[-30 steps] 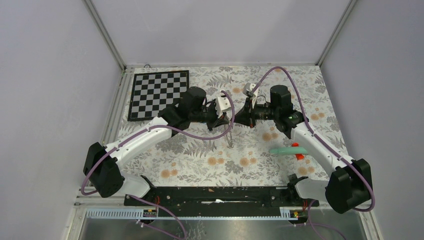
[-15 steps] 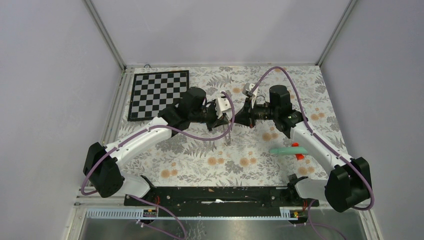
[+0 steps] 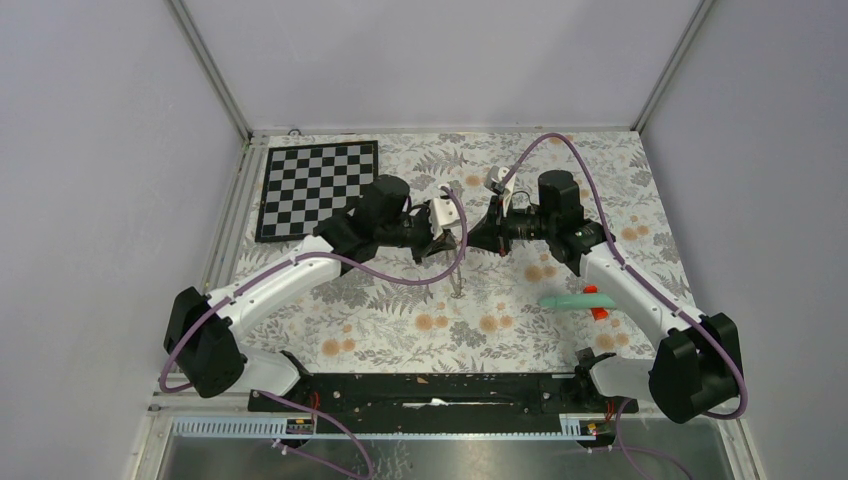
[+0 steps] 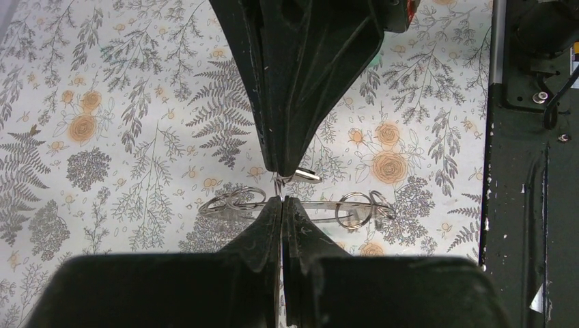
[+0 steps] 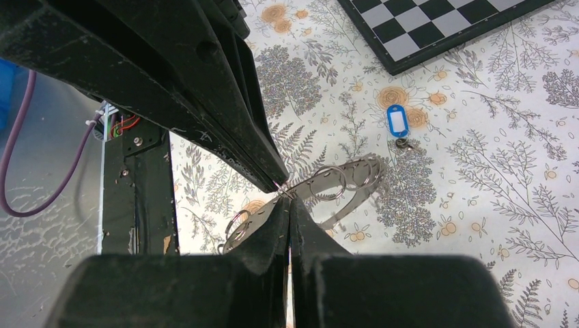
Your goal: Put the keys on the keyring
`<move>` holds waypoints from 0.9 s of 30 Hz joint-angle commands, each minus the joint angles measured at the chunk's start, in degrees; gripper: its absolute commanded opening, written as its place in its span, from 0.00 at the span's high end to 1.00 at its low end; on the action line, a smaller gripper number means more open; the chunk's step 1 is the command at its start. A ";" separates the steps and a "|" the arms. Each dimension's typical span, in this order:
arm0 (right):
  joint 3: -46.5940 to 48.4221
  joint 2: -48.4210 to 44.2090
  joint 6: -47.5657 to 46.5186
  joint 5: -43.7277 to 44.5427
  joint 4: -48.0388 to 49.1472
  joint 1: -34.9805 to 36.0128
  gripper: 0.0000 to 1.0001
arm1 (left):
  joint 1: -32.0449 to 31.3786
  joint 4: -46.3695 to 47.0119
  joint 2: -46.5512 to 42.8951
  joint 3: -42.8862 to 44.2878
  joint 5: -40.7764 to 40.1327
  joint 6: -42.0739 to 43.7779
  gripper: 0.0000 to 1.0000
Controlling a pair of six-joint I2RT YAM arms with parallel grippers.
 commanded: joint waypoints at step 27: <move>-1.03 -7.07 -14.09 -7.74 -7.17 -1.21 0.56 | 3.51 7.09 -1.92 0.34 16.97 -3.85 1.00</move>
